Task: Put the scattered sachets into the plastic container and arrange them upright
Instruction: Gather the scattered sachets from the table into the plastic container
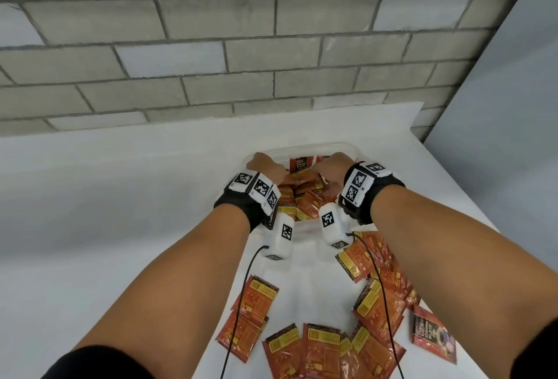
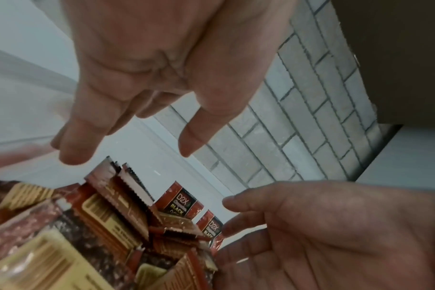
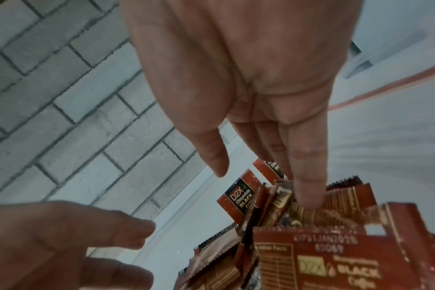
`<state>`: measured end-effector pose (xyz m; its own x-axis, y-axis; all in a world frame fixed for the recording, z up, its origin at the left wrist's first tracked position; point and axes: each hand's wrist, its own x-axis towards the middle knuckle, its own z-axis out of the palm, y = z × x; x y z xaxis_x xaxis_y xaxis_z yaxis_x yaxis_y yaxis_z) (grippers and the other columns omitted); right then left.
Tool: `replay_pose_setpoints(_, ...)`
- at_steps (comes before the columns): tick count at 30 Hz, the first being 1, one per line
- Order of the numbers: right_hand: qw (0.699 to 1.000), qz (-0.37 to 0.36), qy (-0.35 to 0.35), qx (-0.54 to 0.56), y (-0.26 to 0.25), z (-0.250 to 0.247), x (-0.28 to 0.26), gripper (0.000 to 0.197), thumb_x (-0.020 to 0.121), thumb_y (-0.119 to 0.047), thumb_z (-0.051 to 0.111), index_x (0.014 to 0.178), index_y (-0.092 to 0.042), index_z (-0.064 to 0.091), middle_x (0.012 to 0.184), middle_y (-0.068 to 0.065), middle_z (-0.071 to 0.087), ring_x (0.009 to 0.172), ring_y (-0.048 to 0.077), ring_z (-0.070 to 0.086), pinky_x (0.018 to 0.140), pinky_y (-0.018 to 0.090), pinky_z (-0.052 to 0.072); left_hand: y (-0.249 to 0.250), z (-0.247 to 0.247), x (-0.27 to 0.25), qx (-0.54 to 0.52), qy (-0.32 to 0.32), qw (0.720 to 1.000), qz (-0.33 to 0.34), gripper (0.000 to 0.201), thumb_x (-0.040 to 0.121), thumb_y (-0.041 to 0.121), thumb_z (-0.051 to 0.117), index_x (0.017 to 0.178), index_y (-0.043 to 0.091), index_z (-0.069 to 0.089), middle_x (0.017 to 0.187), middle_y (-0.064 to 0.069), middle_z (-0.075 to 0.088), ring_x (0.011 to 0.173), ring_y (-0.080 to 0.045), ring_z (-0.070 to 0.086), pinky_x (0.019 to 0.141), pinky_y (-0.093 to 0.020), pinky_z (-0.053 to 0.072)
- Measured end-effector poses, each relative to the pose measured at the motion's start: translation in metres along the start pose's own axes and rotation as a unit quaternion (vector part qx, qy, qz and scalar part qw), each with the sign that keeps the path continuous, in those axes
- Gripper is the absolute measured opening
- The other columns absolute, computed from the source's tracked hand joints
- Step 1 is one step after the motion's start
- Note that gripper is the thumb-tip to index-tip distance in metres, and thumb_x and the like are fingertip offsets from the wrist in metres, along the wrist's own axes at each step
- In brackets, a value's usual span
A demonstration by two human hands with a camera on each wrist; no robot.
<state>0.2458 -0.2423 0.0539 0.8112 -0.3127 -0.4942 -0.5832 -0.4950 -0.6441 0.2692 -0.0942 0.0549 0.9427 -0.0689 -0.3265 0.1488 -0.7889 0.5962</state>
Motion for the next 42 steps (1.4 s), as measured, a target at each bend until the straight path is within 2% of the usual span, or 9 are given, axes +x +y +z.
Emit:
replay_pose_setpoints(2,0.999,0.01,-0.001,0.033,0.002,-0.001,-0.007,0.019,0.08,-0.019,0.071,0.076,-0.01,0.055,0.086,0.012,0.061,0.103,0.035,0.064,0.092,0.046,0.052,-0.003,-0.005,-0.004,-0.036,0.002,0.999,0.005,0.007,0.089,0.007,0.051,0.086,0.002,0.053,0.098,-0.017,0.06,0.08,-0.027,0.061,0.048,-0.024,0.037)
replay_pose_setpoints(6,0.999,-0.004,0.001,0.032,0.005,-0.007,-0.023,0.034,0.083,-0.022,0.067,0.105,0.004,0.064,0.098,0.015,0.065,0.095,0.03,0.064,0.089,0.048,0.054,-0.014,-0.023,-0.029,-0.125,-0.031,0.991,0.046,0.022,0.089,0.016,0.058,0.109,0.007,0.055,0.106,-0.012,0.061,0.094,-0.029,0.064,0.08,-0.038,0.057)
replay_pose_setpoints(11,0.988,-0.112,-0.002,0.104,0.016,-0.013,-0.081,0.025,0.092,-0.015,0.059,0.115,-0.005,0.06,0.092,0.012,0.055,0.08,0.023,0.051,0.069,0.031,0.048,-0.046,-0.043,-0.085,-0.189,-0.058,0.976,0.094,0.014,0.09,0.022,0.06,0.103,0.016,0.06,0.092,-0.007,0.068,0.069,-0.017,0.063,0.054,-0.027,0.048)
replay_pose_setpoints(16,0.982,-0.184,-0.001,0.05,0.084,-0.028,-0.13,0.016,0.091,-0.018,0.06,0.106,-0.02,0.065,0.081,0.0,0.067,0.064,0.009,0.058,0.061,0.023,0.045,-0.126,-0.032,-0.121,-0.15,-0.147,0.976,0.062,0.002,0.09,0.017,0.062,0.09,0.016,0.061,0.086,-0.006,0.065,0.063,-0.013,0.051,0.049,-0.022,0.033)
replay_pose_setpoints(20,0.985,-0.119,-0.006,-0.124,0.142,-0.018,-0.118,0.009,0.086,-0.019,0.068,0.091,-0.026,0.065,0.087,-0.005,0.062,0.078,0.006,0.061,0.063,0.017,0.043,-0.173,0.002,-0.133,0.063,-0.198,0.978,0.003,0.039,0.077,0.042,0.076,0.102,0.02,0.056,0.095,0.002,0.058,0.075,-0.008,0.052,0.055,-0.02,0.036)
replay_pose_setpoints(26,0.966,-0.066,0.053,-0.245,0.157,0.01,-0.094,0.058,0.083,-0.042,0.067,0.13,-0.012,0.048,0.123,0.008,0.057,0.108,0.023,0.055,0.087,0.032,0.047,-0.177,0.033,-0.143,0.114,-0.158,0.98,0.026,0.058,0.069,0.042,0.082,0.108,0.02,0.047,0.094,0.004,0.053,0.088,-0.014,0.057,0.072,-0.027,0.047)
replay_pose_setpoints(33,0.962,-0.063,0.033,-0.264,0.147,0.029,-0.091,0.071,0.076,-0.034,0.077,0.132,-0.009,0.043,0.119,0.011,0.057,0.103,0.024,0.056,0.072,0.026,0.042,-0.162,0.037,-0.14,0.083,-0.158,0.984,0.019,0.06,0.076,0.034,0.078,0.122,0.017,0.045,0.101,0.0,0.055,0.084,-0.013,0.057,0.061,-0.022,0.044)
replay_pose_setpoints(39,0.966,-0.1,0.0,-0.238,0.14,0.033,-0.097,0.053,0.085,-0.015,0.067,0.132,-0.009,0.043,0.101,0.007,0.06,0.087,0.02,0.058,0.066,0.027,0.046,-0.144,0.039,-0.144,0.134,-0.154,0.978,0.026,0.074,0.078,0.061,0.065,0.132,0.016,0.043,0.121,-0.003,0.055,0.099,-0.017,0.057,0.082,-0.03,0.049)
replay_pose_setpoints(42,0.973,-0.104,-0.018,-0.204,0.14,0.037,-0.098,0.046,0.088,-0.007,0.058,0.131,-0.011,0.043,0.094,0.006,0.061,0.083,0.022,0.063,0.065,0.031,0.054,-0.13,0.046,-0.135,0.176,-0.146,0.973,0.033,0.072,0.078,0.058,0.068,0.129,0.013,0.045,0.125,-0.007,0.052,0.109,-0.021,0.055,0.09,-0.034,0.048)
